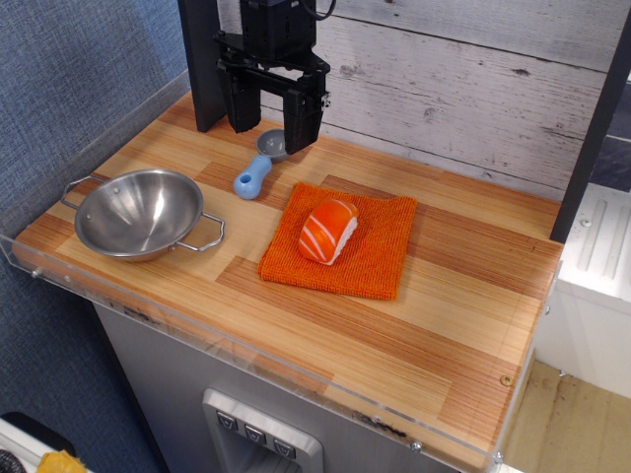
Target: Move the spoon far right in the middle of table
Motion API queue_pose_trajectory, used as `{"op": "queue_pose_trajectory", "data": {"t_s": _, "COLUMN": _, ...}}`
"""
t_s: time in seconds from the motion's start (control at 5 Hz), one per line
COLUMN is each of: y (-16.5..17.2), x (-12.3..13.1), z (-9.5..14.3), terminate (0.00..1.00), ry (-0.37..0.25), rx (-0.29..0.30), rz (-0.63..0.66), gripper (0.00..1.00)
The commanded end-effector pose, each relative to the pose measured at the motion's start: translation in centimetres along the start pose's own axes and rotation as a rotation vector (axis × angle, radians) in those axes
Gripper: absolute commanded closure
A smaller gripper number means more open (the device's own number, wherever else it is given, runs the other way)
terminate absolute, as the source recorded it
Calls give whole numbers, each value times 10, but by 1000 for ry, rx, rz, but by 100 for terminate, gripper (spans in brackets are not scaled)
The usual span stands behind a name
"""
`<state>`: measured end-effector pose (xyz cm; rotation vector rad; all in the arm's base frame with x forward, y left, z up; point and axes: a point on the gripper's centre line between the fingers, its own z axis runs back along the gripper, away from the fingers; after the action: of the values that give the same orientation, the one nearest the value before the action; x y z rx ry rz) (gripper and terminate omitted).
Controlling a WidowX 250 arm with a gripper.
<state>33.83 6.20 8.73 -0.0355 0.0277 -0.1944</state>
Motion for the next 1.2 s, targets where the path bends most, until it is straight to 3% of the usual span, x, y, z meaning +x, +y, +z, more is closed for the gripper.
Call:
{"op": "queue_pose_trajectory", "data": {"t_s": 0.0, "y": 0, "x": 0, "z": 0, "terminate": 0, "ry": 0, "rx": 0, "rz": 0, "gripper": 0}}
{"op": "queue_pose_trajectory", "data": {"t_s": 0.2, "y": 17, "x": 4, "z": 7, "terminate": 0, "ry": -38, "rx": 7, "rz": 36, "gripper": 0}}
{"op": "queue_pose_trajectory", "data": {"t_s": 0.6, "y": 62, "x": 22, "z": 10, "terminate": 0, "ry": -6, "rx": 64, "rz": 101, "gripper": 0}}
{"op": "queue_pose_trajectory", "data": {"t_s": 1.0, "y": 62, "x": 28, "z": -37, "terminate": 0, "ry": 93, "rx": 68, "rz": 80, "gripper": 0}}
